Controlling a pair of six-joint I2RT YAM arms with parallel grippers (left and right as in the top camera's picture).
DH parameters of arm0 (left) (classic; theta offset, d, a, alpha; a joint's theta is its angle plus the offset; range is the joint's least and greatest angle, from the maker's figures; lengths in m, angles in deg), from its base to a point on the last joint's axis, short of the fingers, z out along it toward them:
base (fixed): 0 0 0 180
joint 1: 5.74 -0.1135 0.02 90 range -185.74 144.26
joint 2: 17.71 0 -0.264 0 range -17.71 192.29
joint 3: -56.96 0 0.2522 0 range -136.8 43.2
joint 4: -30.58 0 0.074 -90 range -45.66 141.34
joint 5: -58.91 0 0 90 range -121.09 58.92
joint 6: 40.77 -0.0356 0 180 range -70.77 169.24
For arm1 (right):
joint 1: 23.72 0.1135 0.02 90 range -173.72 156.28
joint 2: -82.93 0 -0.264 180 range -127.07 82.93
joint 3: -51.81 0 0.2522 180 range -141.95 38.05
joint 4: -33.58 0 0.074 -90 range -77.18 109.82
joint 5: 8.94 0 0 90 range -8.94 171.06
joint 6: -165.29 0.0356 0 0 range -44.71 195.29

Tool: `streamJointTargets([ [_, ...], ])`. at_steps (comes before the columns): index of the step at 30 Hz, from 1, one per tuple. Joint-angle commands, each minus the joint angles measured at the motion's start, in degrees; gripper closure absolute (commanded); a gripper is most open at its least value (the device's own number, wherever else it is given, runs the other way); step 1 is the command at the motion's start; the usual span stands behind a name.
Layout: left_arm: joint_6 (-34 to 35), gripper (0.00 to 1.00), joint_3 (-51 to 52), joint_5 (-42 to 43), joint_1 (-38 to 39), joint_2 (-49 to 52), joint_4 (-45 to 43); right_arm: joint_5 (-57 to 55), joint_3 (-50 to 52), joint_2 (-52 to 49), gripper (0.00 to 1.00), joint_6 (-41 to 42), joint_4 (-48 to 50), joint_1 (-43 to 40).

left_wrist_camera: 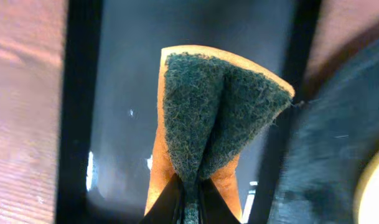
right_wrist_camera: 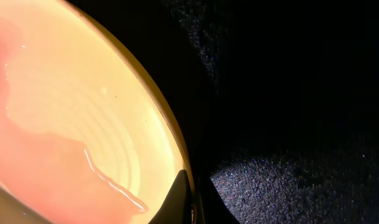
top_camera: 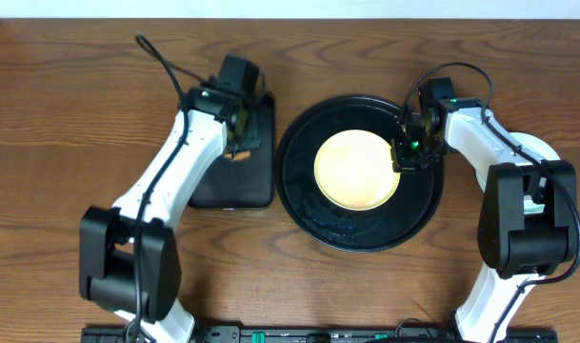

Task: Clean dirty plates on tray and stack at the side
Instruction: 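Place the sponge back on the black tray with the left gripper, then lift the yellow plate with the right gripper and carry it right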

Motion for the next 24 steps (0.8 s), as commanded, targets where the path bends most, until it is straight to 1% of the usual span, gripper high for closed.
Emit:
streamJointTargets([
  [1,0.7,0.89,5.1,2.5,-1.9,2.4,-2.4,1.3,-0.1,-1.4,0.99,-1.1,1.0,-0.2],
  [3,0.7,0.89,5.4,2.6,-2.8,2.7,-2.4,2.3,-0.1,-1.4,0.99,-1.1,1.5,-0.2],
  [5,0.7,0.84,4.8,2.9,-4.0,1.8,-1.7,2.4,-0.2,-1.4,0.99,-1.1,2.5,-0.2],
  [6,0.7,0.76,4.3,3.8,-4.5,1.3,-1.2,2.4,-0.2,-1.4,0.99,-1.1,2.8,-0.2],
  [7,0.7,0.66,3.7,5.4,-5.2,0.5,-0.4,2.4,-0.2,-1.3,0.96,-1.1,3.2,-0.2],
  [8,0.7,0.48,3.1,7.0,-5.7,-0.3,0.2,2.4,-0.2,-1.3,0.91,-1.1,3.8,-0.2],
  [9,0.7,0.41,2.5,8.8,-6.5,-1.4,1.0,2.4,-0.2,-1.2,0.88,-1.1,4.2,-0.2],
  [10,0.7,0.38,2.1,10.1,-7.1,-2.4,1.6,2.6,-0.3,-0.9,0.89,-1.1,4.3,-0.2],
  [11,0.7,0.37,1.7,11.3,-8.0,-3.8,2.3,3.2,-0.4,-0.7,0.95,-1.1,4.3,-0.2],
  [12,0.7,0.32,1.6,12.5,-9.3,-6.2,3.1,4.6,-0.7,0.0,0.99,-1.1,4.4,-0.2],
  [15,0.7,0.28,1.6,13.0,-12.0,-11.4,5.5,7.7,-2.1,1.9,0.99,-1.3,4.2,-0.2],
  [18,0.7,0.27,1.6,13.0,-14.0,-15.8,7.4,9.3,-4.1,5.0,0.99,-1.2,3.9,0.5],
  [19,0.7,0.27,1.6,13.0,-14.6,-17.5,8.0,9.2,-4.7,6.2,0.99,-1.2,3.9,1.0],
  [20,0.7,0.22,1.6,13.0,-15.1,-19.2,8.5,9.2,-5.4,8.1,0.99,-1.2,4.3,2.0],
  [22,0.7,0.20,1.6,12.9,-15.2,-21.0,8.6,8.7,-6.3,10.6,0.99,-1.2,5.6,4.0],
  [23,0.7,0.18,1.6,12.8,-15.2,-21.8,8.6,7.8,-6.8,11.8,0.99,-1.2,6.4,5.2],
  [24,0.7,0.17,1.6,12.8,-15.2,-22.7,8.6,4.5,-7.5,13.8,0.99,-0.3,8.6,7.7],
])
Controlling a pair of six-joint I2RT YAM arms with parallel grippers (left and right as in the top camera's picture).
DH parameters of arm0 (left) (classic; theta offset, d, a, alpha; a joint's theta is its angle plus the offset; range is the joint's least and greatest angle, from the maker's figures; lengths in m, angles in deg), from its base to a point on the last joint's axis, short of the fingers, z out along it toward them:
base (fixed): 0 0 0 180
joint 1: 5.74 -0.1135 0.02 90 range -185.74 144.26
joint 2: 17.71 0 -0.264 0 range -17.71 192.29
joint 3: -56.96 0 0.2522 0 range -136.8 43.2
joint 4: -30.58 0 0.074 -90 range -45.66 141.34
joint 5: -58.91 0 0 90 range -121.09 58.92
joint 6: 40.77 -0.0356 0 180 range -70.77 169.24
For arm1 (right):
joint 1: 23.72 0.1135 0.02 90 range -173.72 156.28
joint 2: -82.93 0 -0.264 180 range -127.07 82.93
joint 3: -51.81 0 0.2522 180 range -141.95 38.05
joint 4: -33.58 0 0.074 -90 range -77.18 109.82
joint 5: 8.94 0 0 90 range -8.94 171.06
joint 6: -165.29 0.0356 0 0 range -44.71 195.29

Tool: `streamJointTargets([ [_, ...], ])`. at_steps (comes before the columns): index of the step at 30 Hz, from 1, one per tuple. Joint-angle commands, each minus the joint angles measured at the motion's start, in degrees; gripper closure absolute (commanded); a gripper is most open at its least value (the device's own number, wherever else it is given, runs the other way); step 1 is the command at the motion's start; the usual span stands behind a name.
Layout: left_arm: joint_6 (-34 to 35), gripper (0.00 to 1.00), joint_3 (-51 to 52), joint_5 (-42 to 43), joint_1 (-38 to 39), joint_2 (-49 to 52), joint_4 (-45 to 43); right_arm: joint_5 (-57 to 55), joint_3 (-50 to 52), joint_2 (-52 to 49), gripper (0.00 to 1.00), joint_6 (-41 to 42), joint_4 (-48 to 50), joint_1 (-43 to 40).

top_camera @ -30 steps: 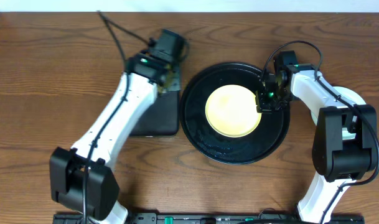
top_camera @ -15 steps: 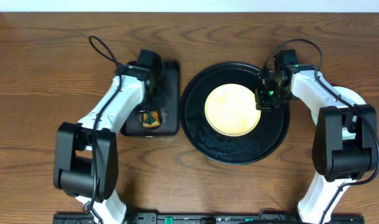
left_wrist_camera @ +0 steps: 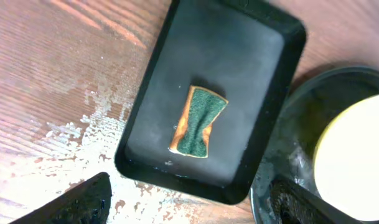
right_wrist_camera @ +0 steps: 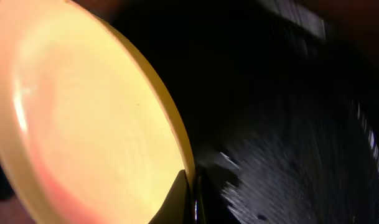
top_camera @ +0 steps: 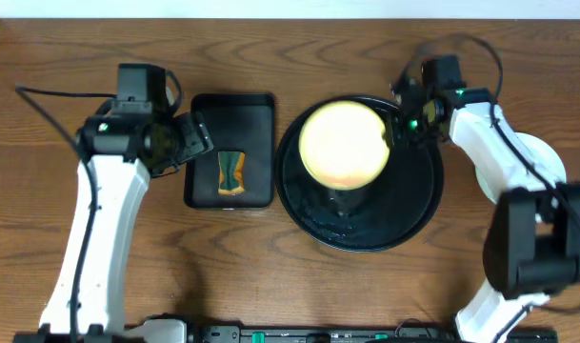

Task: Clean dirty plates on tray and stack at the side
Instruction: 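Lift the yellow plate with the right gripper and carry it right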

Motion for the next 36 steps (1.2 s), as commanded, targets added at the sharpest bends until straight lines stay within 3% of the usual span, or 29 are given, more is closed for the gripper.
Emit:
streamJointTargets([
  [1,0.0,0.17,-1.3,0.7,-0.2,-1.8,0.2,-3.2,-3.2,6.6,0.99,1.0,3.7,5.9],
  [9,0.0,0.16,-1.3,0.7,-0.2,-1.7,0.2,-16.5,-3.3,5.5,0.99,1.9,18.5,20.3],
  [15,0.0,0.16,-1.3,0.7,-0.2,-1.7,0.2,-29.7,-3.3,-0.3,0.99,-4.4,29.2,29.2],
  [24,0.0,0.16,-1.3,0.7,-0.2,-1.7,0.2,-46.5,-3.4,2.3,0.99,-14.9,36.0,35.5],
  [36,0.0,0.16,-1.3,0.7,-0.2,-1.7,0.2,-57.5,-3.4,8.9,0.99,-32.0,42.4,40.6],
])
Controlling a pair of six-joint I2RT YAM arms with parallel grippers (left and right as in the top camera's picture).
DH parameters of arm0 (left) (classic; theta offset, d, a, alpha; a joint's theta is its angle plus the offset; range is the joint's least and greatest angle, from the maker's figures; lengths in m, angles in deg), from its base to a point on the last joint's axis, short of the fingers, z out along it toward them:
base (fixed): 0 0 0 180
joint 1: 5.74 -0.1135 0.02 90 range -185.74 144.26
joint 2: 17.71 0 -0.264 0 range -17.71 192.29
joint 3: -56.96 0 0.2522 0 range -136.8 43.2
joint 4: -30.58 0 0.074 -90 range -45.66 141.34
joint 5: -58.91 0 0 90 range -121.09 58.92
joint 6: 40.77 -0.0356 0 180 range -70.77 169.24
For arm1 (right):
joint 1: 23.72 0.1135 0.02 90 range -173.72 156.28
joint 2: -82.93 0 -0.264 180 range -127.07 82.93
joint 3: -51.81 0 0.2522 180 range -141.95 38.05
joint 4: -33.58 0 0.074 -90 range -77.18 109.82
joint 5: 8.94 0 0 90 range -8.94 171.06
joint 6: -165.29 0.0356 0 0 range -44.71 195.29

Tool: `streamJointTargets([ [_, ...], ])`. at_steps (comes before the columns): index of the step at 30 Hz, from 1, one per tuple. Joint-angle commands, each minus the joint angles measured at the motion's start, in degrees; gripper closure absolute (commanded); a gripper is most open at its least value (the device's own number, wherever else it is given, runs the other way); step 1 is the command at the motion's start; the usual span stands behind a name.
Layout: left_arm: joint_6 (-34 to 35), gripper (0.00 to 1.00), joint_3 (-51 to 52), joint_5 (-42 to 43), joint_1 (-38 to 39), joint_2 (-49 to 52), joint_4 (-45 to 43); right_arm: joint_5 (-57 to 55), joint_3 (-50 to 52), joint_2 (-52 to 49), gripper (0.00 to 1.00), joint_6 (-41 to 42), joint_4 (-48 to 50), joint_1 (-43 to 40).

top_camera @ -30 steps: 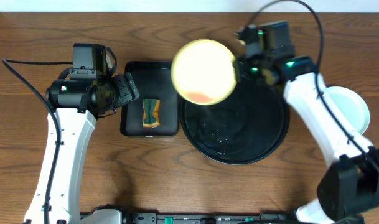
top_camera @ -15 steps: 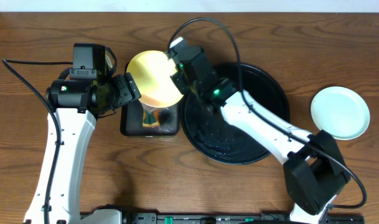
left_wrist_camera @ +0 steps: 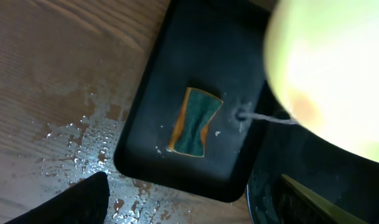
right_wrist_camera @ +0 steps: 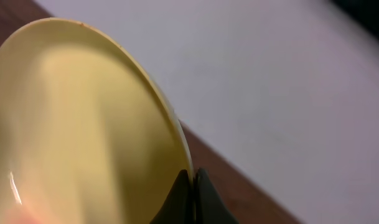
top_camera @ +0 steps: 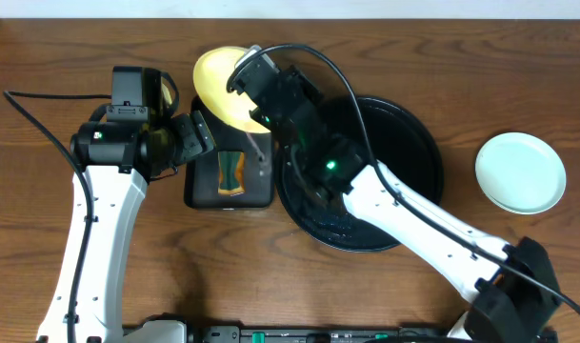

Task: Clean dirty plates on tray and stack at the side
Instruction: 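Lift the yellow plate with the right gripper and carry it right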

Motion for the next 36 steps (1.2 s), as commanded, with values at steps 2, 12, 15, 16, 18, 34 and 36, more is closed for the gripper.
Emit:
streamJointTargets([
  [2,0.1,0.16,-1.3,0.5,-0.2,-0.1,0.1,-7.4,-0.6,1.9,0.99,-8.4,3.5,2.0],
  [12,0.1,0.16,-1.3,0.5,-0.2,-0.1,0.1,-12.2,-0.6,1.9,0.99,-16.5,9.6,4.7],
  [15,0.1,0.16,-1.3,0.5,-0.2,-0.1,0.1,-12.5,-0.6,1.9,0.99,-16.9,10.3,5.2],
  [16,0.1,0.16,-1.3,0.5,-0.2,-0.1,0.1,-12.5,-0.6,1.9,0.99,-16.9,10.4,5.3],
  [18,0.1,0.16,-1.3,0.5,-0.2,-0.1,0.1,-12.4,-0.6,1.9,0.99,-16.9,10.5,5.5],
  [34,0.1,0.16,-1.3,0.5,-0.2,-0.1,0.1,-14.6,-0.5,1.9,0.99,-15.0,10.3,5.5],
  [36,0.1,0.16,-1.3,0.5,-0.2,-0.1,0.1,-13.8,-0.5,1.9,0.99,-8.2,5.3,4.8],
])
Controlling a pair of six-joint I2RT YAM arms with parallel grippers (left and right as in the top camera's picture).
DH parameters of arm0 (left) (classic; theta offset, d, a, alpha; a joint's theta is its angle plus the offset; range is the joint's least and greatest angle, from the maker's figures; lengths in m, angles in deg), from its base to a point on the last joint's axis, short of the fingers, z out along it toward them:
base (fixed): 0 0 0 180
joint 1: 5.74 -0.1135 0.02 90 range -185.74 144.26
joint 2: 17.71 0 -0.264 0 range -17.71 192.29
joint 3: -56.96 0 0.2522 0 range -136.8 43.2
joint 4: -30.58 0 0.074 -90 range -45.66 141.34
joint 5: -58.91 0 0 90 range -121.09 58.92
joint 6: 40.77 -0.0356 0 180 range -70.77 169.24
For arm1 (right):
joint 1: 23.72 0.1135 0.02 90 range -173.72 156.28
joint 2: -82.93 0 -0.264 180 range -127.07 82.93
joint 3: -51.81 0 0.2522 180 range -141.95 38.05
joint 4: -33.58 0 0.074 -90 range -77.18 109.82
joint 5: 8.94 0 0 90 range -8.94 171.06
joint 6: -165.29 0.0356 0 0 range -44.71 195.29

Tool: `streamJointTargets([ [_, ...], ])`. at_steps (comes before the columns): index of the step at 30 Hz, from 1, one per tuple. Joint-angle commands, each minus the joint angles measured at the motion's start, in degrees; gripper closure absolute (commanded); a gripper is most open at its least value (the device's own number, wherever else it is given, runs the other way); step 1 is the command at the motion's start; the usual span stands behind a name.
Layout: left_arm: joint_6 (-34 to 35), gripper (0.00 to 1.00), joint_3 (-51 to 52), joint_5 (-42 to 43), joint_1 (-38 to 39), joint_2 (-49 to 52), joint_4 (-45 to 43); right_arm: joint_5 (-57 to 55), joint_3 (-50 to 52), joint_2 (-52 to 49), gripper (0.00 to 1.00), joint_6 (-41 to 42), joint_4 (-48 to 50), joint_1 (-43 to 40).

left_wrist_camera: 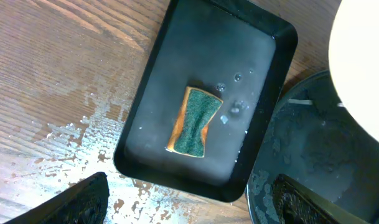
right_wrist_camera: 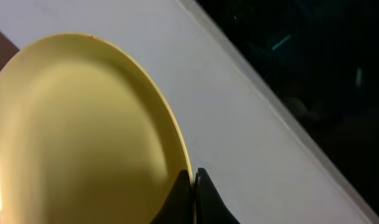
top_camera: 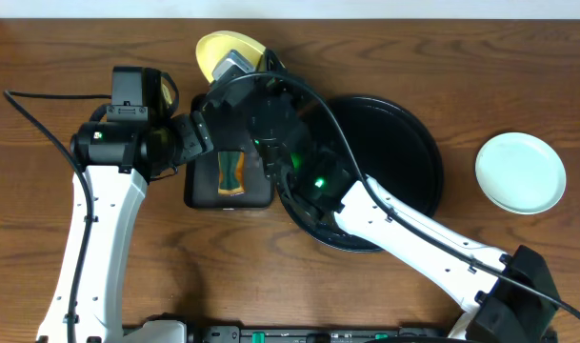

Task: Clean dirty plates on tray and stack at the side
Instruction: 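Lift the yellow plate with the right gripper and carry it right, then set the yellow plate on top of the green plate stack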

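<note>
My right gripper (right_wrist_camera: 193, 186) is shut on the rim of the yellow plate (right_wrist_camera: 83, 137), which it holds tilted in the air. In the overhead view this plate (top_camera: 223, 50) is beyond the far end of the small rectangular black tray (top_camera: 196, 191). The green and orange sponge (left_wrist_camera: 194, 121) lies loose in that tray (left_wrist_camera: 264, 112), among water drops. Above the tray's left side my left gripper (top_camera: 190, 135) hangs open and holds nothing. The round black tray (top_camera: 404, 143) has no plate in it. A pale green plate (top_camera: 520, 171) rests on the table at the far right.
My right arm (top_camera: 394, 214) reaches from the front right across the round tray to the back left. Water spots the wood (left_wrist_camera: 71, 134) left of the small tray. The table's far edge (top_camera: 366, 19) runs just behind the yellow plate.
The yellow plate has moved a little further back, from over the small tray's far end to beyond it. The thread of water off it is gone; drops now lie in the tray. My left arm is unchanged.
My left gripper was shut on the sponge in the small tray while the right pinched the yellow plate's rim in the round tray. Then the sponge lay loose, the left gripper open above, the plate lifted. Later the plate dripped over the small tray; now it is beyond it.
</note>
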Motion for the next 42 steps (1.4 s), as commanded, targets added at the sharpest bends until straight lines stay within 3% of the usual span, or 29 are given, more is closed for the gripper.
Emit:
streamJointTargets([
  [1,0.1,0.16,-1.3,0.5,-0.2,-0.1,0.1,1.3,-0.5,1.2,0.99,11.3,-7.8,-0.7],
  [3,0.1,0.15,-1.3,0.5,-0.2,-0.1,0.1,7.7,-0.5,1.0,0.99,11.4,-13.4,-1.3],
  [6,0.1,0.15,-1.3,0.5,-0.2,-0.1,0.1,-3.7,-0.5,1.1,0.99,13.5,-8.6,-1.8],
  [11,0.1,0.16,-1.3,0.5,-0.2,-0.1,0.1,-0.6,-0.5,1.2,0.99,10.3,-10.1,-1.3],
  [14,0.1,0.16,-1.3,0.5,-0.2,-0.1,0.1,-3.2,-0.5,1.3,0.99,19.1,-14.6,-2.9],
  [16,0.1,0.15,-1.3,0.5,-0.2,-0.1,0.1,-1.2,-0.5,1.3,0.99,29.3,-21.4,-4.7],
  [17,0.1,0.15,-1.3,0.5,-0.2,-0.1,0.1,1.0,-0.5,1.4,0.99,38.2,-26.9,-6.9],
  [19,0.1,0.16,-1.3,0.5,-0.2,-0.1,0.1,3.8,-0.6,2.3,0.99,44.5,-30.9,-9.8],
  [23,0.1,0.15,-1.3,0.5,-0.2,-0.1,0.1,18.0,-0.8,7.8,0.99,53.0,-37.6,-19.1],
  [29,0.1,0.16,-1.3,0.5,-0.2,-0.1,0.1,45.9,-0.8,17.9,0.99,60.4,-46.6,-42.3],
  [36,0.1,0.15,-1.3,0.5,-0.2,-0.1,0.1,50.3,0.4,17.4,0.99,62.8,-60.0,-71.3],
  [42,0.1,0.16,-1.3,0.5,-0.2,-0.1,0.1,54.7,5.7,10.0,0.99,60.3,-61.0,-85.2],
])
